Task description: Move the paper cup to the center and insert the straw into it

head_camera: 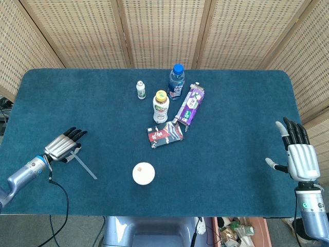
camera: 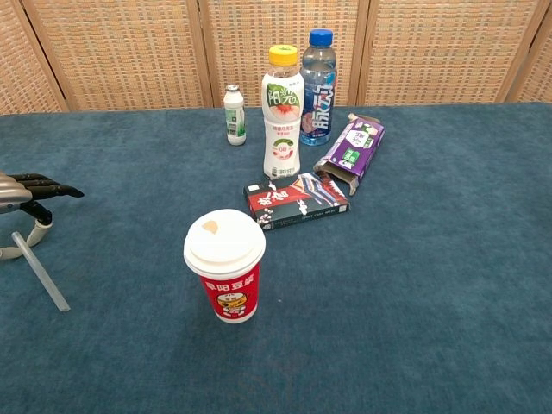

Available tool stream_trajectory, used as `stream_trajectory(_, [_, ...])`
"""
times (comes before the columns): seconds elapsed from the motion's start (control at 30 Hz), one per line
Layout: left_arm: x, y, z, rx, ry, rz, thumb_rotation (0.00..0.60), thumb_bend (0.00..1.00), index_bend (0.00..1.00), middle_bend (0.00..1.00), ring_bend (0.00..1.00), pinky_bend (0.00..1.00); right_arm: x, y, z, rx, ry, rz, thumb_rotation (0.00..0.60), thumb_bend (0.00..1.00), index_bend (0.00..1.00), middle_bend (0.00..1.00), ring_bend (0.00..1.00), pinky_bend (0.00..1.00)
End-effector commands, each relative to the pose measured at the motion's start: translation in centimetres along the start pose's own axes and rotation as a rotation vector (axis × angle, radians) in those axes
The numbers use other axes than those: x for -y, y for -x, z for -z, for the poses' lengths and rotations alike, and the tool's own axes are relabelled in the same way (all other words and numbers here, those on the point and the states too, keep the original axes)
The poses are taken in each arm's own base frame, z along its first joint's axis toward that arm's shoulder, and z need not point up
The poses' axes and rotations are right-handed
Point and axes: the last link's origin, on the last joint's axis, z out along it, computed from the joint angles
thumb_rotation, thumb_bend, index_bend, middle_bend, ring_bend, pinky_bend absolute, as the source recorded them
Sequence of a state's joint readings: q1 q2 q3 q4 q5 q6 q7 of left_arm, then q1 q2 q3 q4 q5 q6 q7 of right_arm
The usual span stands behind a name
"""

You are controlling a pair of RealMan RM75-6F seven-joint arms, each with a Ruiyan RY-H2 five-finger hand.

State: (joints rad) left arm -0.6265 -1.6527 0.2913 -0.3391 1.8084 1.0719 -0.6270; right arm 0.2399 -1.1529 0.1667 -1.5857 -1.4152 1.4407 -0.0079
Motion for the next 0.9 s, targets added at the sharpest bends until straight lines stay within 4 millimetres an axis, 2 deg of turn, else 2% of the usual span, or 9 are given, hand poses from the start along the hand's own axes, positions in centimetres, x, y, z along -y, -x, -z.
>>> stream_trajectory(0.03, [0.0,-0.1,0.0,-0.006,0.002,0.002,0.600,0.37,0.57,0.00,0.00,0.00,0.0,0.0,0.0,0.000,-0.001,0.000,0.600,0.00,0.00,0.00,0.00,0.00])
stream_trajectory(0.23, [0.3,-1.8,0.3,-0.085,0.016,-0.002,0.600,0.37,0.57,0.00,0.00,0.00,0.0,-0.1,0.0,-0.002,-0.002,-0.006,0.600,0.00,0.00,0.00,0.00,0.00])
stream_trajectory(0.43, [1.1,-5.7,0.8,-0.241,0.037,-0.070,0.600,0.37,0.57,0.00,0.00,0.00,0.1,-0.4,0.2,-0.009,-0.006,-0.017,0.600,0.00,0.00,0.00,0.00,0.00])
stream_trajectory(0.53, [1.2,-8.0,1.1,-0.332,0.052,-0.114,0.600,0.37,0.58,0.00,0.00,0.00,0.1,-0.6,0.2,-0.013,-0.010,-0.023,0.600,0.00,0.00,0.00,0.00,0.00])
stream_trajectory(0.7, [0.4,-13.5,1.8,-0.521,0.108,-0.235,0.600,0.37,0.60,0.00,0.00,0.00,0.1,-1.0,0.4,-0.025,-0.014,-0.038,0.600,0.00,0.00,0.00,0.00,0.00])
stream_trajectory(0.73, [0.1,-14.4,2.0,-0.545,0.119,-0.260,0.600,0.37,0.60,0.00,0.00,0.00,0.1,-1.1,0.5,-0.027,-0.014,-0.041,0.600,0.00,0.00,0.00,0.00,0.00])
stream_trajectory(0.8, [-1.2,-17.9,2.4,-0.648,0.180,-0.413,0.600,0.37,0.60,0.00,0.00,0.00,0.0,-1.3,0.5,-0.035,-0.013,-0.050,0.600,0.00,0.00,0.00,0.00,0.00])
stream_trajectory(0.9, [-2.5,-19.9,3.0,-0.679,0.201,-0.512,0.600,0.37,0.61,0.00,0.00,0.00,0.0,-1.5,0.5,-0.038,-0.014,-0.056,0.600,0.00,0.00,0.00,0.00,0.00])
